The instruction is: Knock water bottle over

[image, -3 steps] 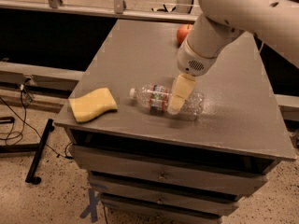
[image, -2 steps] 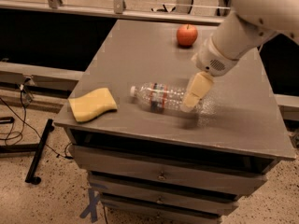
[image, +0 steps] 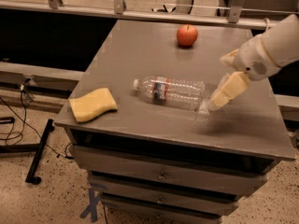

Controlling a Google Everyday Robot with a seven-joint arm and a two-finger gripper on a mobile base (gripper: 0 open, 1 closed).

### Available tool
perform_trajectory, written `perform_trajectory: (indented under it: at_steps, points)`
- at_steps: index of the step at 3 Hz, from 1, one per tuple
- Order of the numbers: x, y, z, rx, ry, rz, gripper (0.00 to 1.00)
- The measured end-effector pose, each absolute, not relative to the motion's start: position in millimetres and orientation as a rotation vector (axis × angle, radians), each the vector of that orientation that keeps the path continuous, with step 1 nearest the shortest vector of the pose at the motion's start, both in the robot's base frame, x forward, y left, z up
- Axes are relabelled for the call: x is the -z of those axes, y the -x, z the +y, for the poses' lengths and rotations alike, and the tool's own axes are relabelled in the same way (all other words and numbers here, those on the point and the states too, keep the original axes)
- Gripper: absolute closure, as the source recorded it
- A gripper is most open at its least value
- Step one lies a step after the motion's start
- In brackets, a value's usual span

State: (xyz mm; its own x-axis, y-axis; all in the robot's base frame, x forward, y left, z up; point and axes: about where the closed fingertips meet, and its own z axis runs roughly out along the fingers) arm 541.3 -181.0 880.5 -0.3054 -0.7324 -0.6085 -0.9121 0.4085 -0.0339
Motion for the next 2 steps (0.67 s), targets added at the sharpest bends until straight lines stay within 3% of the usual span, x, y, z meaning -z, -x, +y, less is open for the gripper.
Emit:
perform_trajectory:
  at_steps: [2]
  points:
    - [-896.9,-523.5,-220.2,-0.555,1.242,1.993,0.00]
